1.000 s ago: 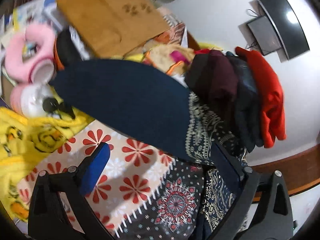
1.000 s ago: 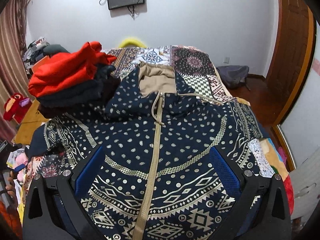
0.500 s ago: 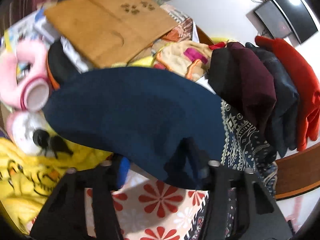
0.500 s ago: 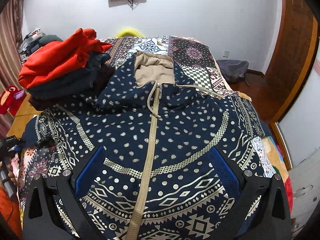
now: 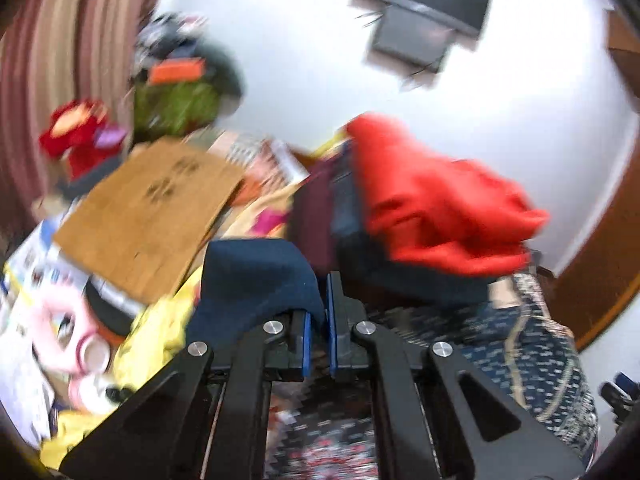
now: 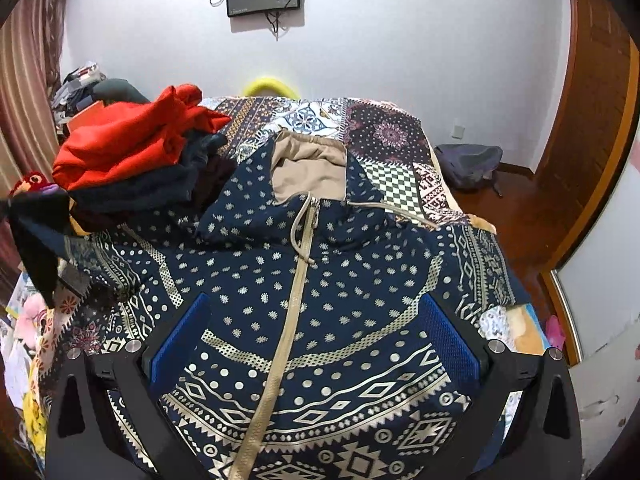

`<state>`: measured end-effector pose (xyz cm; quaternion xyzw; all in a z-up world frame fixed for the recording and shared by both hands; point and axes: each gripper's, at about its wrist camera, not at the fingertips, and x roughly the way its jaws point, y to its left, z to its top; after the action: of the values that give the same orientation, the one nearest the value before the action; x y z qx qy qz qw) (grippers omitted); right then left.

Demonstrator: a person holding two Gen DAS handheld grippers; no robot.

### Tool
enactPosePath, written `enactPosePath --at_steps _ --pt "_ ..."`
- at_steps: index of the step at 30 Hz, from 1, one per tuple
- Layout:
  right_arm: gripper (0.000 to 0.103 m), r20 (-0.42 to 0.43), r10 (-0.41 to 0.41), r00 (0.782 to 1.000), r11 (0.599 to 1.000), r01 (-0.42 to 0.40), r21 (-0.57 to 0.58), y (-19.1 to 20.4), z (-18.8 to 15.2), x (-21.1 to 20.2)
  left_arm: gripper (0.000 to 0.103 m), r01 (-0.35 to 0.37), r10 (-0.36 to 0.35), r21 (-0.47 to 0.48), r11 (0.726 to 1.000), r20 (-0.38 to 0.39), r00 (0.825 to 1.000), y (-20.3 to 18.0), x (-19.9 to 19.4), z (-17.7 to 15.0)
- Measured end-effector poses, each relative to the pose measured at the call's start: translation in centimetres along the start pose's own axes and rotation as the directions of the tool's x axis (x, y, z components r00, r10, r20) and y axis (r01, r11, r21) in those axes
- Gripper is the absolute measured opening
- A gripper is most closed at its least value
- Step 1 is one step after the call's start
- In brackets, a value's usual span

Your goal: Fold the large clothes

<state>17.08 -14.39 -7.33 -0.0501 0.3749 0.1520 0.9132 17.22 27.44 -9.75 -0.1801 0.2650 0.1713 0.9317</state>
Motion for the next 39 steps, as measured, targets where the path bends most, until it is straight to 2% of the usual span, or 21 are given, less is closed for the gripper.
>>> enactPosePath --at_steps 3,6,8,10,12,14,17,19,21,22,23,25,27,29,31,33,34,36,39 --pt "0.103 0.01 -0.002 1.0 1.0 0.002 -0.006 -0.7 0.2 -0.4 0.005 0.083 -0.087 0.09 0.993 0.045 0.995 -4.7 -1.8 1.1" --pt "0.103 0.011 0.005 1.0 1.0 -0.004 -0.002 -1.6 0.1 -0.7 0.005 0.155 -0.166 0.178 0.972 0.05 0.985 -9.4 -2.2 1.6" --pt "0.103 0.009 0.011 1.0 1.0 -0.011 0.003 -2.2 -0.1 -0.8 0.005 0.203 -0.215 0.229 0.952 0.03 0.976 -12.4 -1.9 1.4" --pt "0.103 0.0 0.005 1.0 1.0 -0.005 0.01 -2.8 -0.3 -0.7 0.005 0.258 -0.266 0.293 0.921 -0.013 0.964 -15.8 -1.0 0.5" --pt "0.103 -0.01 0.002 1.0 1.0 -0.002 0.016 -3.4 -0.6 -0.7 0.005 0.288 -0.286 0.346 0.893 -0.059 0.956 -18.6 0.1 -0.8" --pt "0.103 -0.025 0.002 1.0 1.0 -0.001 0.028 -4.1 -0.9 -0.4 0.005 0.323 -0.293 0.399 0.858 -0.137 0.946 -21.8 2.0 -2.6" --pt "0.103 -0.046 -0.003 0.999 0.999 0.004 0.04 -4.9 -1.3 -0.2 0.005 0.388 -0.286 0.45 0.804 -0.28 0.917 -25.3 5.0 -6.3" --pt "0.103 -0.059 -0.01 0.998 0.999 0.012 0.044 -5.4 -1.6 0.0 0.005 0.421 -0.254 0.479 0.77 -0.375 0.892 -27.0 7.1 -9.1" --pt "0.103 -0.069 -0.013 0.998 0.999 0.016 0.044 -5.7 -1.8 0.2 0.005 0.433 -0.212 0.505 0.746 -0.436 0.874 -28.3 8.3 -11.9" --pt "0.103 -0.075 -0.014 0.997 0.999 0.017 0.043 -5.8 -1.9 0.4 0.005 0.439 -0.195 0.512 0.738 -0.461 0.866 -28.8 8.6 -13.2" --pt "0.103 -0.08 -0.013 0.997 0.999 0.016 0.042 -5.8 -1.9 0.5 0.006 0.45 -0.173 0.514 0.73 -0.498 0.85 -29.2 9.2 -14.7" --pt "0.103 -0.09 -0.007 0.996 0.999 0.011 0.04 -5.8 -1.9 0.8 0.009 0.463 -0.139 0.503 0.73 -0.554 0.821 -29.2 9.9 -16.3" --pt "0.103 -0.095 0.002 0.995 0.999 0.001 0.033 -5.5 -1.9 1.0 0.013 0.465 -0.126 0.491 0.737 -0.576 0.808 -28.8 9.9 -17.3" --pt "0.103 -0.1 0.016 0.995 1.0 -0.015 0.016 -4.7 -1.6 1.3 0.022 0.463 -0.13 0.486 0.741 -0.573 0.809 -27.8 9.2 -17.2" --pt "0.103 -0.101 0.028 0.994 1.0 -0.029 -0.009 -3.8 -1.3 1.5 0.047 0.441 -0.144 0.483 0.756 -0.535 0.833 -26.1 7.6 -16.1" --pt "0.103 -0.107 0.043 0.993 0.998 -0.049 -0.047 -2.3 -0.9 1.8 0.059 0.418 -0.162 0.478 0.773 -0.488 0.857 -24.3 6.1 -14.2" --pt "0.103 -0.112 0.054 0.992 0.995 -0.062 -0.073 -1.3 -0.6 2.1 0.06 0.395 -0.165 0.477 0.785 -0.454 0.876 -23.0 5.2 -13.3" --pt "0.103 -0.129 0.082 0.988 0.988 -0.098 -0.12 0.6 -0.2 2.8 0.061 0.35 -0.146 0.479 0.805 -0.412 0.899 -20.8 4.3 -11.8" --pt "0.103 -0.171 0.116 0.978 0.971 -0.148 -0.187 3.6 0.0 4.2 0.063 0.29 -0.115 0.461 0.839 -0.37 0.922 -17.3 3.5 -10.1"
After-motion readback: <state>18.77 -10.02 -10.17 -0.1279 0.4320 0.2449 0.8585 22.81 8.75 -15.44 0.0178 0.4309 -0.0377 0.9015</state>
